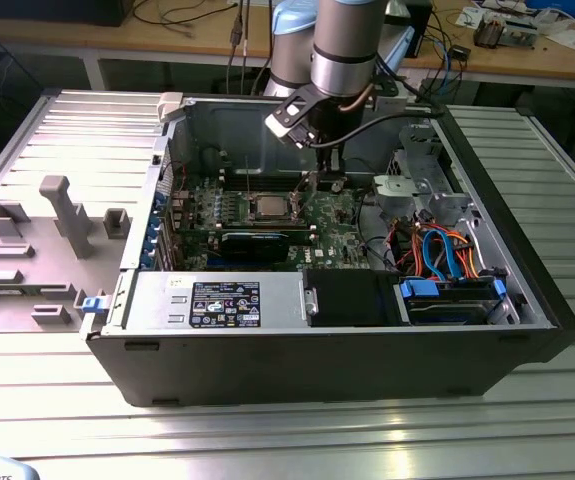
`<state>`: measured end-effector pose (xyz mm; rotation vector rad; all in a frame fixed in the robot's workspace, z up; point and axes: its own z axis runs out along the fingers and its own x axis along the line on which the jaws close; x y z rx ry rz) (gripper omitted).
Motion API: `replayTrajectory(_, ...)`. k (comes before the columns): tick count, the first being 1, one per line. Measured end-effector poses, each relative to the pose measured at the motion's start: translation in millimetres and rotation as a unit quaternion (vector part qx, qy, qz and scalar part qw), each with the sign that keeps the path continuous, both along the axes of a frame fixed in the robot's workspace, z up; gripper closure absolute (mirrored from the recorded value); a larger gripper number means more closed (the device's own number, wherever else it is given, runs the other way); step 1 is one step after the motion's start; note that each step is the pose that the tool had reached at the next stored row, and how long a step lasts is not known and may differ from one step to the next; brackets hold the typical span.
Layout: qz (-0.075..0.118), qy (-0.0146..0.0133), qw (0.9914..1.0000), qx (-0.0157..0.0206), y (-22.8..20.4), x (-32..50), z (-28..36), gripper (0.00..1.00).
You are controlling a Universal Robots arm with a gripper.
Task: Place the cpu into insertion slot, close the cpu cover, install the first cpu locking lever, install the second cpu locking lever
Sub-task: 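Close the cpu cover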
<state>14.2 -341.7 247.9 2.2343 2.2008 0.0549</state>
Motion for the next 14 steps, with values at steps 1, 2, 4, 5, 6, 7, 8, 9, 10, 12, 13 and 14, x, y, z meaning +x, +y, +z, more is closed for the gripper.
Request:
replayTrajectory(1,0.0,0.0004,1.0,-0.0001,0.0,-0.5,0.1,0.89)
replayTrajectory(2,0.0,0.0005,1.0,-0.0001,0.0,-0.6,0.1,0.89)
replayTrajectory(4,0.0,0.0005,1.0,-0.0001,0.0,-1.0,0.1,0.89)
replayTrajectory(5,0.0,0.0005,1.0,-0.0001,0.0,-1.2,0.1,0.89)
replayTrajectory(6,0.0,0.0005,1.0,-0.0001,0.0,-1.3,0.1,0.89)
replayTrajectory(7,0.0,0.0005,1.0,-0.0001,0.0,-1.7,0.0,0.89)
replayTrajectory(8,0.0,0.0005,1.0,-0.0001,0.0,-2.0,0.0,0.89)
replayTrajectory(9,0.0,0.0005,1.0,-0.0001,0.0,-2.2,0.0,0.89)
replayTrajectory(10,0.0,0.0005,1.0,-0.0001,0.0,-2.5,0.0,0.89)
replayTrajectory(12,0.0,0.0005,1.0,-0.0001,0.0,-3.6,0.0,0.89)
replayTrajectory(13,0.0,0.0005,1.0,-0.0001,0.0,-3.8,0.0,0.89)
replayTrajectory(14,0.001,0.0005,1.0,-0.0001,0.0,-4.0,0.0,0.89)
